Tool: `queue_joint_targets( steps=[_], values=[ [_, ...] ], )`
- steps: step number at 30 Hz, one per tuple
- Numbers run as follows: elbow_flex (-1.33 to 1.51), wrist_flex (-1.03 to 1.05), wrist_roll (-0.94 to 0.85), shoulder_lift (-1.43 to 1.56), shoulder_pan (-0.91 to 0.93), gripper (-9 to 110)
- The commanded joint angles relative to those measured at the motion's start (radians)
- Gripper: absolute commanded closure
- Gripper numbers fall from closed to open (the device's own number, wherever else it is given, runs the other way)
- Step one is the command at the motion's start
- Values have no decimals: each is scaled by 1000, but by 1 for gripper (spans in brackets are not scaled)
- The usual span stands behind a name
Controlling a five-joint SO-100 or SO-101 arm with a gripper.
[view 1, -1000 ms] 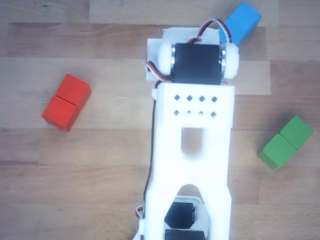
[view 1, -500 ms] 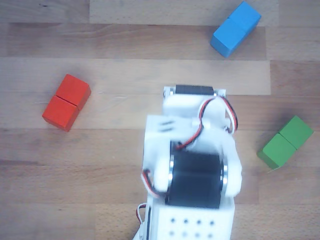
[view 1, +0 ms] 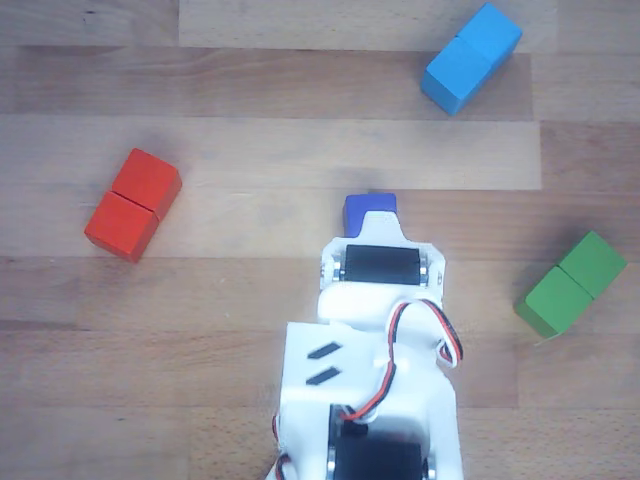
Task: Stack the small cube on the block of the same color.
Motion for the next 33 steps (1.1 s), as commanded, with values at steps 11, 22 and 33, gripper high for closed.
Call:
queue_joint_targets(
  steps=[11,22,33],
  values=[
    [341,-129,-8,407,12,101],
    [666,-195,-9,408,3,101],
    [818,-249,-8,408,3,101]
  ],
)
